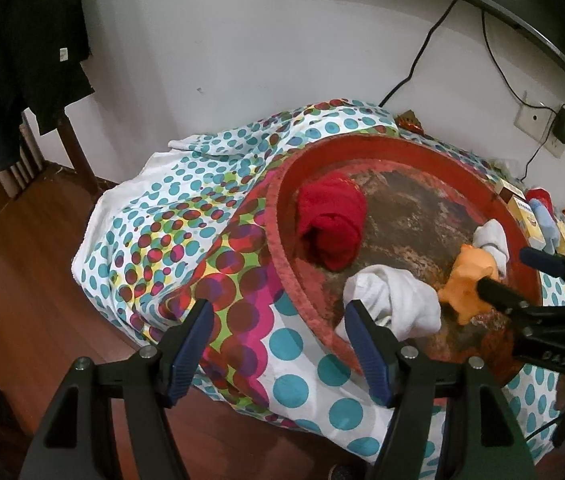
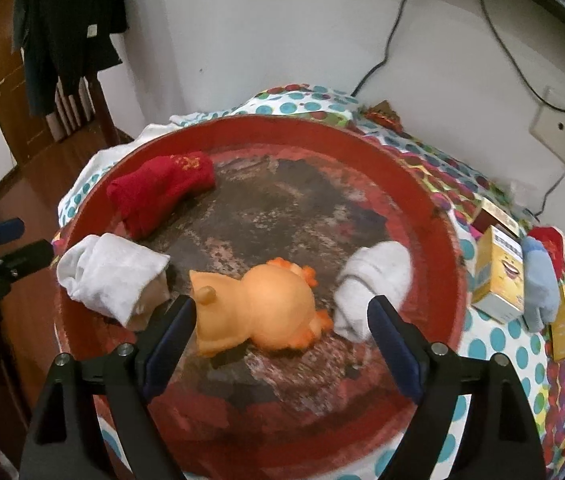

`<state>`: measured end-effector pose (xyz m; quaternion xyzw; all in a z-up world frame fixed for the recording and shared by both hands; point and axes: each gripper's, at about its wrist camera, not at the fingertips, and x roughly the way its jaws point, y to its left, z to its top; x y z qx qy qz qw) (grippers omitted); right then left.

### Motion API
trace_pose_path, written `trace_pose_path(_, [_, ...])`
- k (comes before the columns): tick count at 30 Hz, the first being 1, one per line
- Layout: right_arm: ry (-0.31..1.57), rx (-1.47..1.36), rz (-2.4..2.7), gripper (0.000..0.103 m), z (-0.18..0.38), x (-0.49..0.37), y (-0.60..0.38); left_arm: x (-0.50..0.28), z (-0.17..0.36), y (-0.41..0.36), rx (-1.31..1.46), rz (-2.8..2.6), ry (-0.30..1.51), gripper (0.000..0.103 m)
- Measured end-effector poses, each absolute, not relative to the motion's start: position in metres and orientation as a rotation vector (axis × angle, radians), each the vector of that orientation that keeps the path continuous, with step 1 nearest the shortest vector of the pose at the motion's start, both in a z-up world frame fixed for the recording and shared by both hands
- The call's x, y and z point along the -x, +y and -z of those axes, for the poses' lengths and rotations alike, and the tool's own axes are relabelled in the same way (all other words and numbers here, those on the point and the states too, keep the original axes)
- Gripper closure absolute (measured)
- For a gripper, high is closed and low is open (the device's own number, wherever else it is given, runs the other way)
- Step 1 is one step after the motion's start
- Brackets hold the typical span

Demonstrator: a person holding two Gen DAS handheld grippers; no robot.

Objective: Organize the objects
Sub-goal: 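Lower the orange toy onto the tray and open the right gripper, then grasp the yellow medicine box with the left gripper while the right gripper grasps another yellow box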

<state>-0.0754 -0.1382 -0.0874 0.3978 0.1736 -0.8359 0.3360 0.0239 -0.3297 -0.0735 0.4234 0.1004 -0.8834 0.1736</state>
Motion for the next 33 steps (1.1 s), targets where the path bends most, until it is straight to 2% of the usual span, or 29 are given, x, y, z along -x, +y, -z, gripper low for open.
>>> trace_pose_path(12, [0.353,-1.034,2.266,0.013,0.079,0.095,-0.079,-0.019,0.076,-0.309,-1.218,2.530,0.198,0.033])
trace_pose_path(20, [0.325,-1.084,2.424,0.012,0.082,0.128,-0.005,-0.016,0.080,-0.302,-1.241,2.533,0.188,0.033])
trace_pose_path(33, [0.356,-1.211,2.596,0.012,0.088,0.186,0.117,-0.013,0.073,-0.272,-1.242,2.571,0.090,0.033])
